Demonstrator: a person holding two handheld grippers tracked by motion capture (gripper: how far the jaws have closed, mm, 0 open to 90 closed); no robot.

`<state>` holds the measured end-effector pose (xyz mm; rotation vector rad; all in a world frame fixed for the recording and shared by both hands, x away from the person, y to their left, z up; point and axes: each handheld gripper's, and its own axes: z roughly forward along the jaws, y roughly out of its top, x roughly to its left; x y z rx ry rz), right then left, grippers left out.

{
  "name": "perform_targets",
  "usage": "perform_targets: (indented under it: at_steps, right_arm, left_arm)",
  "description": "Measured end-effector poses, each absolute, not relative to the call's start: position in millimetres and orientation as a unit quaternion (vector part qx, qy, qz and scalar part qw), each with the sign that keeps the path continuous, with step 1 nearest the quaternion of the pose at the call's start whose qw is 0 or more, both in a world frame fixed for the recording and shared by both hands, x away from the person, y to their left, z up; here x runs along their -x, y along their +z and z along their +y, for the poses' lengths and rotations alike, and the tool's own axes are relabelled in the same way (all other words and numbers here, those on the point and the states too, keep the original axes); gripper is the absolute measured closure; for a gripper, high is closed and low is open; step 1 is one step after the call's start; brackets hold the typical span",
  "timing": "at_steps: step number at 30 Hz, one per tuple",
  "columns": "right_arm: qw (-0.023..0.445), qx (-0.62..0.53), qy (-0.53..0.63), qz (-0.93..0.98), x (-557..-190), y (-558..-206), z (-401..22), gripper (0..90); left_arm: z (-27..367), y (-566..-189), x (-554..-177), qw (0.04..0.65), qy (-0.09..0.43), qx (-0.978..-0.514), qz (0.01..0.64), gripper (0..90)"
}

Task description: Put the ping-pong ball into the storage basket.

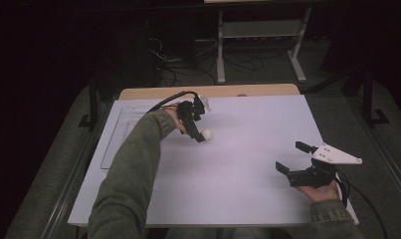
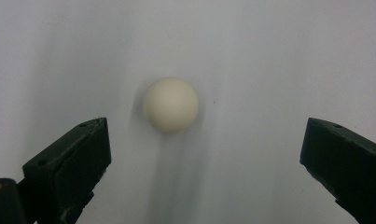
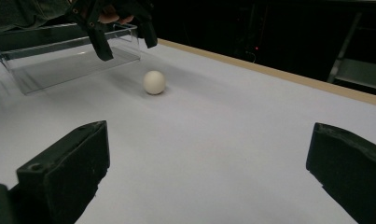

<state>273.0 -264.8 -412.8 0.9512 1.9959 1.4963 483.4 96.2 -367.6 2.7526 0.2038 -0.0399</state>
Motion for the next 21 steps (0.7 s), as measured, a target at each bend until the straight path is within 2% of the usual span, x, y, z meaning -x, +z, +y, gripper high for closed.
perform_targets:
  at_steps: [21]
  right_arm:
    - [0.229, -0.342, 0.536, 0.737, -273, -414, -261, 0.0]
  left_arm:
    - [84, -387, -487, 0.172, -0.014, -0.983, 0.068, 4.2]
